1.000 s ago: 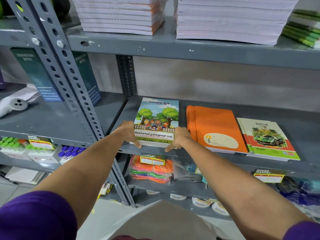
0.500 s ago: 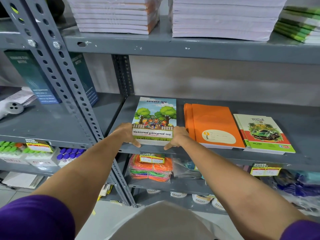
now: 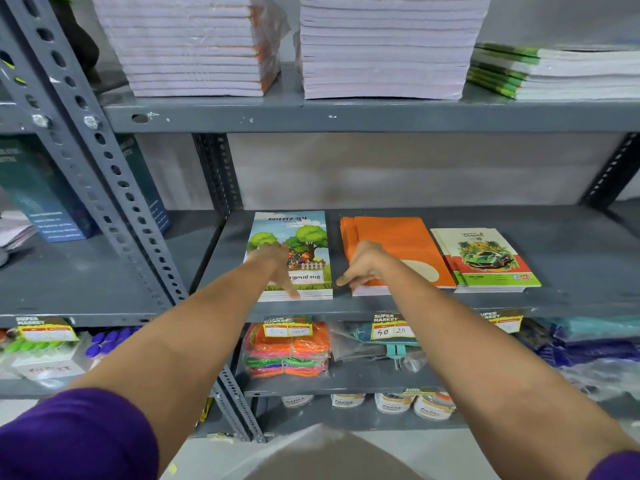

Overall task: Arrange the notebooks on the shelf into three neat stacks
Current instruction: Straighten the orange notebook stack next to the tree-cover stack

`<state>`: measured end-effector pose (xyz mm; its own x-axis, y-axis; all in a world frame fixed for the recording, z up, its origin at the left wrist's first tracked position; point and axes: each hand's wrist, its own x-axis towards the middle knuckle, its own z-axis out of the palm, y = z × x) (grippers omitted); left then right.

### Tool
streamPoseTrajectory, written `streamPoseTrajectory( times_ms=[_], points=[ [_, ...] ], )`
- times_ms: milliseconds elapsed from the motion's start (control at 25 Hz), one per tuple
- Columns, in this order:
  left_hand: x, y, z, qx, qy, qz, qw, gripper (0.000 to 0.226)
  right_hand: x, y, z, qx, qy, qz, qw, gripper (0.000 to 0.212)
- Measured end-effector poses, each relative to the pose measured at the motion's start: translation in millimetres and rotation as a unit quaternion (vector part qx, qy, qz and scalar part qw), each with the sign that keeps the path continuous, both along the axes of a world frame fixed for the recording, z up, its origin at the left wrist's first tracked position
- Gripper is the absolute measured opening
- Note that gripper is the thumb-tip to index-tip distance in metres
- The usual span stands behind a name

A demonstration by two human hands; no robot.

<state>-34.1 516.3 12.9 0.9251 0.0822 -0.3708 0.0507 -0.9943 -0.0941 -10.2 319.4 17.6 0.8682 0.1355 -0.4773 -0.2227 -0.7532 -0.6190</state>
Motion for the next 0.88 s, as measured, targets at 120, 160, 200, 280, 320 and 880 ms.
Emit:
streamPoseTrajectory(
  times_ms=[120,160,200,280,320,880],
  points=[
    [8.4,-35.4,-0.7,-0.024,-0.02,-0.026,0.999,0.124,8.3,-37.6,4.4,-0.076,-0.064,0.012,0.995,0.061],
    [9.6,-48.3,-1.3,-0.024,-0.025,-0.036,0.999,0.119,9.8,-48.4,4.9,-0.11,-0.082,0.016,0.99,0.071],
    [10.4,-62.7,-2.1,-0.021,-0.028,-0.048,0.998,0.115,10.5,-58.9,4.9,-0.132,-0.093,0.017,0.987,0.08],
    [13.0,-88.9,-6.3,-0.024,-0.031,-0.062,0.997,0.112,13.7,-78.6,4.8,-0.181,-0.107,0.036,0.977,0.093],
    [14.9,-101.6,-9.3,-0.028,-0.029,-0.064,0.997,0.112,15.5,-90.6,5.2,-0.22,-0.108,0.054,0.968,0.1],
    [32.3,-153.4,-23.3,-0.029,-0.048,-0.013,0.998,0.102,21.3,-156.2,-36.0,-0.318,-0.185,0.121,0.922,0.113]
  ],
)
